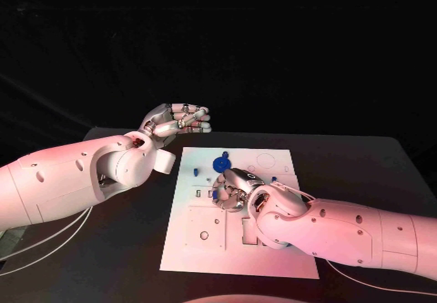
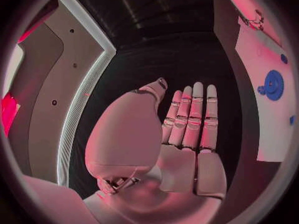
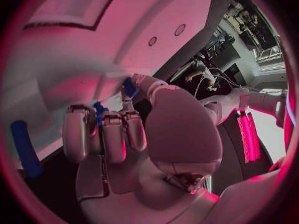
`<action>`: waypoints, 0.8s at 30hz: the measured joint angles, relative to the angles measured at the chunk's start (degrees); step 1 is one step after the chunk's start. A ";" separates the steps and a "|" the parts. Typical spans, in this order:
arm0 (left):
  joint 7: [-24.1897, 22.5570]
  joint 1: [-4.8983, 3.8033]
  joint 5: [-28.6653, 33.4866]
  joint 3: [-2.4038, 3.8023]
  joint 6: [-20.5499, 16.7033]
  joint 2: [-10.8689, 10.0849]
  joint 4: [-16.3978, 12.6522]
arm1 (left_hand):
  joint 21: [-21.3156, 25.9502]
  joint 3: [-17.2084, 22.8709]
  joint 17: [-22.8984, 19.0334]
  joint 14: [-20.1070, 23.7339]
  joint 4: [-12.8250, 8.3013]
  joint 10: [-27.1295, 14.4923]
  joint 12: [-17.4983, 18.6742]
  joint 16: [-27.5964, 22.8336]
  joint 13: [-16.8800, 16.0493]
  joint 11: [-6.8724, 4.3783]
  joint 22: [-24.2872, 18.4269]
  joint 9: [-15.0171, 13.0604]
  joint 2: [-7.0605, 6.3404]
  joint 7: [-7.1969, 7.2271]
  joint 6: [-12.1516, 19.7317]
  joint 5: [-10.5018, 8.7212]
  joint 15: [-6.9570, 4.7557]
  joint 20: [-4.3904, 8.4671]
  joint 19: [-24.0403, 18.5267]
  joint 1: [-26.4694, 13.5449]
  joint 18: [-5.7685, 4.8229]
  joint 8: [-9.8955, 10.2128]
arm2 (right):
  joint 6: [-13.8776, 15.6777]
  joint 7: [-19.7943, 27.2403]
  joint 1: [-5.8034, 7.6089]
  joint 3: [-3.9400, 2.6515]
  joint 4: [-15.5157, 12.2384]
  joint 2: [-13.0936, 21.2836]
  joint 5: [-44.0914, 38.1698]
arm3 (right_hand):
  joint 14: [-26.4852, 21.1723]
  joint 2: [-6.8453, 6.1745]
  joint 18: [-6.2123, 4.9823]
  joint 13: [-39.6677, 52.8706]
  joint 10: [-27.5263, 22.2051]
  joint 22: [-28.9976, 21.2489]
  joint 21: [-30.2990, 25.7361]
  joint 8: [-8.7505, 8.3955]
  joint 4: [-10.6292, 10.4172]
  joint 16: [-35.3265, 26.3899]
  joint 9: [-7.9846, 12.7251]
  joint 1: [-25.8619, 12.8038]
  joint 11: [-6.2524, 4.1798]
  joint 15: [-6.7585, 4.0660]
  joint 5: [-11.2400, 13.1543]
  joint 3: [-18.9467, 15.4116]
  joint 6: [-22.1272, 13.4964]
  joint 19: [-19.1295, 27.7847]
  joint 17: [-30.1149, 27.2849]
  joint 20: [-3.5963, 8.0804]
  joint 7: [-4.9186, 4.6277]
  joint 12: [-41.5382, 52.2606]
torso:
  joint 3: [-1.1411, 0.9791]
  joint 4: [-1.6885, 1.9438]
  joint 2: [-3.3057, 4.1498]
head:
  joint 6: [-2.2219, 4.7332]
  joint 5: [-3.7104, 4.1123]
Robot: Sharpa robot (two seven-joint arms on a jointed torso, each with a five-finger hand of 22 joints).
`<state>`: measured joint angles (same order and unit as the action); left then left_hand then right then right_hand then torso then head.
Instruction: Assemble the parts on the task board
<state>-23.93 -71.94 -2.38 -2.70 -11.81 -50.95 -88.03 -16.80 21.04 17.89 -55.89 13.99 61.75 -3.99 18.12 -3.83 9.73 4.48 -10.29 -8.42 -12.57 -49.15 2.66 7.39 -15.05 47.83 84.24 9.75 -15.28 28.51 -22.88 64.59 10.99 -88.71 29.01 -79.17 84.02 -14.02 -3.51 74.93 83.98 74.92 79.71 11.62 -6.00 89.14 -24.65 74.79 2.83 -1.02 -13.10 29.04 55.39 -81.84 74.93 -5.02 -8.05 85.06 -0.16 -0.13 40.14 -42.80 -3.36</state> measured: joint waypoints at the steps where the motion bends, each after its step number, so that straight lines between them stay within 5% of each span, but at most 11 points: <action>1: 0.01 0.00 0.00 0.00 0.02 0.00 0.00 | 0.00 0.00 0.00 0.00 0.00 0.00 0.00 0.00 0.00 0.00 0.00 0.00 0.00 0.00 0.00 0.00 0.00 0.00 0.00 0.00 0.00 0.00 | 0.04 0.01 -0.01 0.01 -0.01 0.00 0.00 | 0.00 0.00 0.00 0.00 0.00 0.00 0.00 -0.18 0.09 0.00 0.00 0.00 0.00 0.00 0.00 -0.11 -0.19 0.11 0.00 -0.11 -0.19 0.00 | 0.02 0.00 -0.01 | 0.01 -0.01; 13: 0.08 0.00 0.00 -0.01 0.13 -0.05 0.00 | 0.00 0.00 0.00 0.00 0.00 0.00 0.00 0.00 0.00 0.00 0.00 0.00 0.00 0.00 0.00 0.00 0.00 0.00 0.00 0.00 0.00 0.00 | 0.76 0.11 -0.05 0.01 -0.04 0.04 -0.01 | 0.00 -1.24 0.00 -0.01 0.04 -0.01 -0.64 -1.34 -0.33 0.00 0.22 -1.24 0.69 0.41 0.00 -2.69 -2.16 0.52 -0.01 -0.53 -0.58 -1.06 | 0.04 -0.01 -0.01 | 0.19 -0.09; 16: 0.10 0.00 0.00 -0.01 0.15 -0.06 0.00 | 0.00 0.00 0.00 0.00 0.00 0.00 0.00 0.00 0.00 0.00 0.00 0.00 0.00 0.00 0.00 0.00 0.00 0.00 0.00 0.00 0.00 0.00 | 1.17 0.17 -0.05 0.01 -0.04 0.08 -0.01 | 0.02 -1.07 0.00 -0.01 -0.07 -0.01 -0.96 -2.90 -0.85 0.00 0.69 -1.07 1.42 1.05 0.00 -7.73 -5.21 0.79 -0.01 -0.87 -1.28 -1.73 | 0.04 -0.02 -0.01 | 0.22 -0.09; 19: 0.13 0.00 0.00 -0.01 0.17 -0.07 0.01 | 0.00 0.32 0.08 0.00 0.00 0.00 0.00 -0.22 0.00 0.00 -0.06 0.00 0.00 0.00 0.00 0.00 0.00 0.20 0.20 0.00 0.00 0.00 | 1.85 0.32 -0.05 0.01 -0.35 0.37 -0.01 | -0.10 1.27 -0.01 -0.01 -0.06 -0.01 -1.17 -3.23 -2.56 0.00 1.36 1.65 2.02 1.54 0.00 -16.48 -7.03 0.80 -0.01 -1.45 -1.84 -2.18 | 0.04 -0.02 -0.01 | 0.27 -0.10; 21: 0.14 0.00 0.00 -0.01 0.18 -0.08 0.03 | 0.00 0.32 0.09 0.00 0.00 0.00 0.00 -0.22 0.00 0.00 -0.07 0.00 0.00 0.00 0.00 0.00 0.00 0.20 0.20 0.00 0.00 0.00 | 2.43 0.49 -0.05 0.01 -0.73 0.70 -0.01 | 0.00 2.86 -0.01 -0.01 -0.53 -0.01 -1.38 -3.66 -6.25 0.00 2.03 5.97 2.51 2.04 -0.45 -25.06 -8.73 0.78 -0.01 -2.08 -2.35 -2.58 | 0.04 -0.02 -0.01 | 0.29 -0.10; 24: 0.17 0.01 0.00 -0.03 0.20 -0.11 0.10 | 0.00 0.32 0.09 0.00 0.00 0.00 0.00 -0.22 0.00 0.00 -0.07 0.01 0.00 0.00 0.00 0.00 0.00 0.20 0.20 0.00 0.00 0.00 | 3.74 0.88 -0.05 0.01 -1.76 1.63 0.00 | 0.00 2.81 0.00 -0.01 -0.54 -0.01 -1.38 -3.66 -9.94 0.00 2.37 9.16 2.54 2.04 -0.44 -29.22 -9.09 0.70 -0.01 -2.16 -2.53 -2.58 | 0.01 -0.02 -0.01 | 0.30 -0.14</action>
<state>-23.76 -71.94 -2.38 -2.72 -11.61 -51.06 -87.93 -16.80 21.36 17.98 -55.89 13.99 61.75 -3.99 17.90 -3.83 9.73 4.41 -10.28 -8.42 -12.57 -49.15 2.66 7.39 -14.85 48.03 84.24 9.75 -15.28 32.25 -22.00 64.54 11.00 -90.47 30.64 -79.17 84.03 -11.22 -3.51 74.92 83.45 74.91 78.33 7.96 -15.94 89.14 -22.28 83.95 5.37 1.03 -13.54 -0.18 46.30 -81.14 74.91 -7.19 -10.59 82.48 -0.15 -0.15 40.13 -42.50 -3.50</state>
